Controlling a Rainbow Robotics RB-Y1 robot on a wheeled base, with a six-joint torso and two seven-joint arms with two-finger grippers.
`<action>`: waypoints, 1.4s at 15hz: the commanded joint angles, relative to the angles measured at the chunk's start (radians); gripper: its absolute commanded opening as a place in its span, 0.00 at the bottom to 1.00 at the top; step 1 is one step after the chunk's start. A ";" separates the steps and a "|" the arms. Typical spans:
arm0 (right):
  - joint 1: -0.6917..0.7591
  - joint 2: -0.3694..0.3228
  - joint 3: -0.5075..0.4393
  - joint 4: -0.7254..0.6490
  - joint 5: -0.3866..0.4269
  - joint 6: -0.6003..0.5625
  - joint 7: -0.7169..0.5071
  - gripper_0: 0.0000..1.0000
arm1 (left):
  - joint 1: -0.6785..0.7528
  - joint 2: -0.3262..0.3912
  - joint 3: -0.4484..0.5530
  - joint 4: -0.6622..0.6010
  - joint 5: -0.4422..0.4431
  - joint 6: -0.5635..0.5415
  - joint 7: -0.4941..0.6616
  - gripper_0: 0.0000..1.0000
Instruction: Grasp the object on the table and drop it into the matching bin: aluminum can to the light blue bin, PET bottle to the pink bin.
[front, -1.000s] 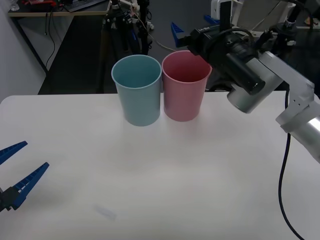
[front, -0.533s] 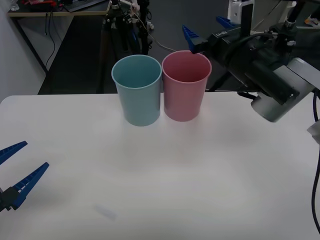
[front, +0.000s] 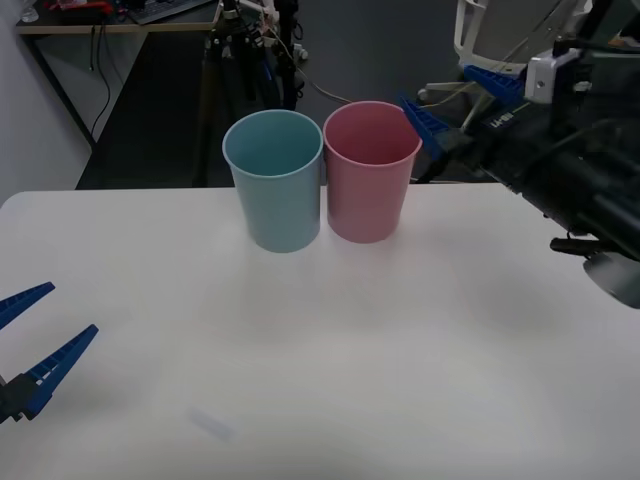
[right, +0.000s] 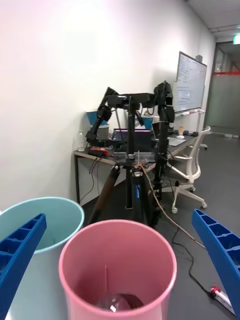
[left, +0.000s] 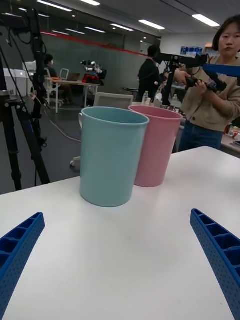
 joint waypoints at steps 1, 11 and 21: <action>0.128 -0.038 -0.059 -0.040 0.021 -0.107 0.007 1.00 | 0.000 0.000 0.000 0.000 0.000 0.000 0.000 1.00; 0.638 0.072 -0.382 -0.124 0.320 -0.428 -0.048 1.00 | 0.000 0.000 0.000 0.000 0.000 0.000 0.000 1.00; 0.858 0.336 -0.536 -0.124 0.706 -0.744 -0.335 1.00 | 0.000 0.000 0.000 0.000 0.000 0.000 0.000 1.00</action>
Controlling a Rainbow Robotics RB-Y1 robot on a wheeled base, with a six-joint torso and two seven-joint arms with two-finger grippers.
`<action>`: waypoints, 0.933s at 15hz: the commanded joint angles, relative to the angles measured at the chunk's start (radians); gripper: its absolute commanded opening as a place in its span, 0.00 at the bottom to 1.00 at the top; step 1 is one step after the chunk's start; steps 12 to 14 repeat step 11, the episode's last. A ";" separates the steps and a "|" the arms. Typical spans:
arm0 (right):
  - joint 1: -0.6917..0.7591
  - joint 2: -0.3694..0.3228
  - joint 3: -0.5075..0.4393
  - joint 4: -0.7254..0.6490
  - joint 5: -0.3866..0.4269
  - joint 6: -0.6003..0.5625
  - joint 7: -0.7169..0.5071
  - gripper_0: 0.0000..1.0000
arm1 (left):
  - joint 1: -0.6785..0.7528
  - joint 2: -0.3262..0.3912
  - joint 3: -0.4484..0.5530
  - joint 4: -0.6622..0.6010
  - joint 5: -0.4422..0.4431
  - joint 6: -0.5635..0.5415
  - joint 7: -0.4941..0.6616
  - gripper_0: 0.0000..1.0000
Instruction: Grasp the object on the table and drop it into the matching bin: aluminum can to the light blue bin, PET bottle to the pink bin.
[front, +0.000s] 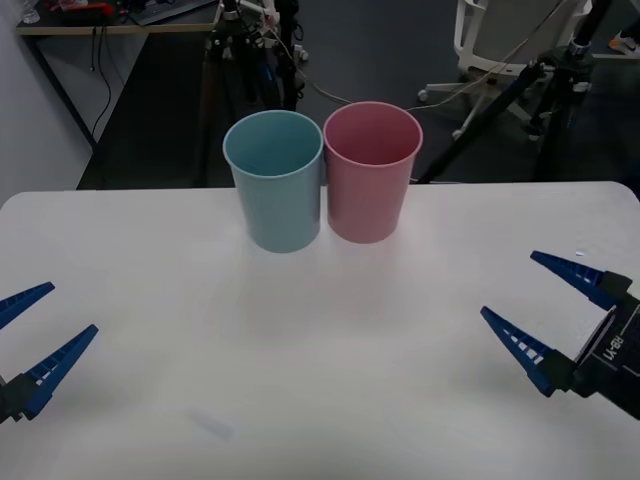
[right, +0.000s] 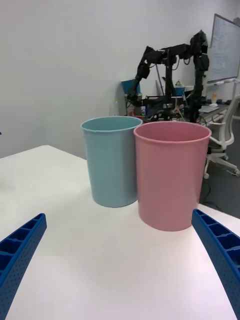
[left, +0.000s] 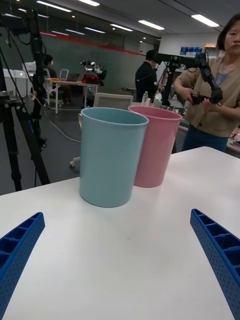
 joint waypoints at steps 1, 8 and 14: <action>0.052 0.046 -0.008 0.000 0.061 -0.064 -0.004 1.00 | 0.000 0.000 0.000 0.000 0.000 0.000 0.000 1.00; 0.078 0.081 -0.014 0.000 0.099 -0.105 -0.018 1.00 | 0.000 0.000 0.000 0.000 0.000 0.000 0.000 1.00; 0.081 0.087 -0.015 0.001 0.101 -0.104 -0.022 1.00 | 0.000 0.000 0.000 0.000 0.000 0.000 0.000 1.00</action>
